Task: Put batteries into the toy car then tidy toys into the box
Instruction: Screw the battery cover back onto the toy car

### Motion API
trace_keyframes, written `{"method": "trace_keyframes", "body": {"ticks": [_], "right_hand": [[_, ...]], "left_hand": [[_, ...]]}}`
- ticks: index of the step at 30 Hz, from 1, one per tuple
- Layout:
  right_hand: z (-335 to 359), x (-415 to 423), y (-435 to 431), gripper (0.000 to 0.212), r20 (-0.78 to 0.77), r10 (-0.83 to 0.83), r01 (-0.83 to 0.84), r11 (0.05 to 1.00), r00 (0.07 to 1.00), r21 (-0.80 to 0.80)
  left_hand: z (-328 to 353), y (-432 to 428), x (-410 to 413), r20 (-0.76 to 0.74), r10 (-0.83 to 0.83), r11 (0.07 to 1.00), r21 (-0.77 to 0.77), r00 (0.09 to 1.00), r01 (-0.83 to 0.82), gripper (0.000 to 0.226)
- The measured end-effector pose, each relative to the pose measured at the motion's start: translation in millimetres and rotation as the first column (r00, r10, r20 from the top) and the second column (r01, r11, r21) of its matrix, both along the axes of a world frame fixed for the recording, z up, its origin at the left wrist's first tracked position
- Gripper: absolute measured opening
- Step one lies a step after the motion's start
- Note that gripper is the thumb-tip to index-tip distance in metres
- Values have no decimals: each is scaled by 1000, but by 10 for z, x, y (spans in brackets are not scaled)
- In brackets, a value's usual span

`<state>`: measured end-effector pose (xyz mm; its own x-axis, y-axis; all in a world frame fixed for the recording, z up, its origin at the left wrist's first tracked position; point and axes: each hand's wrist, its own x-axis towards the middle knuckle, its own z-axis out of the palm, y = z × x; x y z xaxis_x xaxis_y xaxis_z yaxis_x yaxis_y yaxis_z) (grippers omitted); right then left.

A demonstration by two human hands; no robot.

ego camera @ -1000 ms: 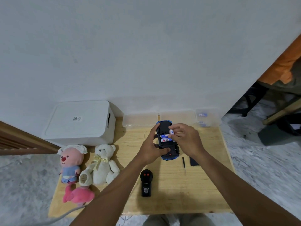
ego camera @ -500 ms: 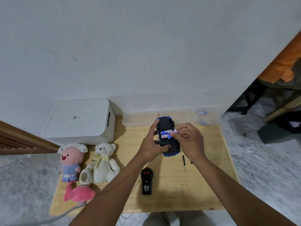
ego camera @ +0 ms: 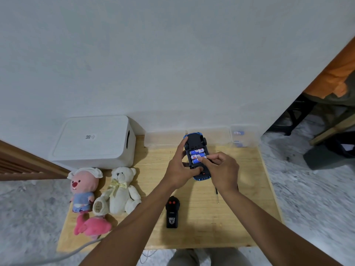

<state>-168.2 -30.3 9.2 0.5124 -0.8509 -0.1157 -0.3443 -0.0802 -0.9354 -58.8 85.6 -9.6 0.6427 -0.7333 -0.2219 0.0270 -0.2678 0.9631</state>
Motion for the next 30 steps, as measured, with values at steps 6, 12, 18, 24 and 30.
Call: {"method": "trace_keyframes", "body": {"ticks": [6,12,18,24,30], "right_hand": [[-7,-21,-37,6,-1,83,-83,995,997,-56],[7,-19,-178,21,-150,156,-166,985,976,-56],[-7,-132,-250,35,-234,385,-424,894,893,-146],[21,-305,-687,26,-214,439,-466,879,873,-98],[-383,-857,-1206,38,-571,510,-626,780,643,-8]], "left_hand": [[73,21,64,17,-31,999,39,999,31,111],[54,68,-3,37,-79,996,42,996,78,110],[-42,74,-66,-20,-103,994,38,994,104,111],[-41,0,-115,-62,-65,994,90,996,70,112],[-112,-58,-255,-86,-44,984,167,995,58,113]]}}
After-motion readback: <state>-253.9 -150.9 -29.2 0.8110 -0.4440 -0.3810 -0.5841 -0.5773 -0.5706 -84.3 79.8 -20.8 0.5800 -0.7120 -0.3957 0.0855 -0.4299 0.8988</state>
